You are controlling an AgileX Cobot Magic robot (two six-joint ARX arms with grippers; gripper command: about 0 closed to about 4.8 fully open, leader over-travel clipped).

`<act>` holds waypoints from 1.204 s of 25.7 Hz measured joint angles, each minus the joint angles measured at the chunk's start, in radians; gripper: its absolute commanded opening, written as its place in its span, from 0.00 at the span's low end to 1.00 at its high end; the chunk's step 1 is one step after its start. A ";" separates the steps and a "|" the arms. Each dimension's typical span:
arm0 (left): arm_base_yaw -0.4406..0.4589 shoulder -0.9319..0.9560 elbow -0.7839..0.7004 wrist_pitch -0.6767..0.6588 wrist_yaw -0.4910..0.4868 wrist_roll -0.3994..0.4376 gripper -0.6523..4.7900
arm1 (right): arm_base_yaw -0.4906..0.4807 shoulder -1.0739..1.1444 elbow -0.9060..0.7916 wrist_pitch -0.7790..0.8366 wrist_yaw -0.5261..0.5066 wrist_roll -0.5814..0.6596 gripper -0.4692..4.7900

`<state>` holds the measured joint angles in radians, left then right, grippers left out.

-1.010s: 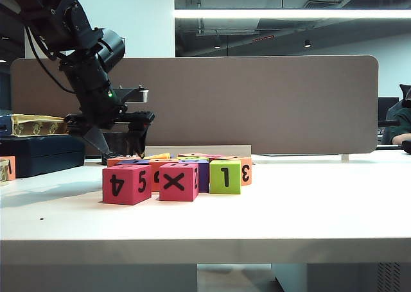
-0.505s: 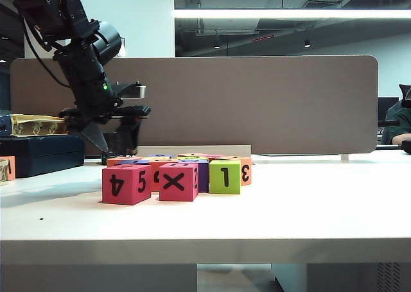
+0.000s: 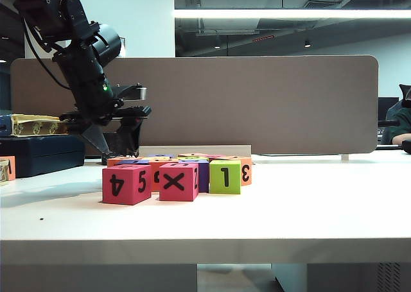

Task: Select the appropriate blocks from the scattered letter blocks on the table and arrange them in a row to spell out "23".

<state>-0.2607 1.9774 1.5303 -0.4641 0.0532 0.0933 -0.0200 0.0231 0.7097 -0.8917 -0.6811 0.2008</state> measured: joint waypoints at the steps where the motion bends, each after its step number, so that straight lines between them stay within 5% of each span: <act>1: 0.000 0.000 0.000 0.000 0.006 0.000 0.75 | 0.000 0.000 0.000 0.000 0.000 0.000 0.09; 31: 0.000 0.024 0.068 -0.012 0.018 0.000 0.81 | 0.000 0.000 0.000 -0.005 0.008 0.000 0.09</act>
<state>-0.2604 2.0014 1.5978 -0.4763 0.0711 0.0937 -0.0200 0.0231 0.7097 -0.8970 -0.6735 0.2012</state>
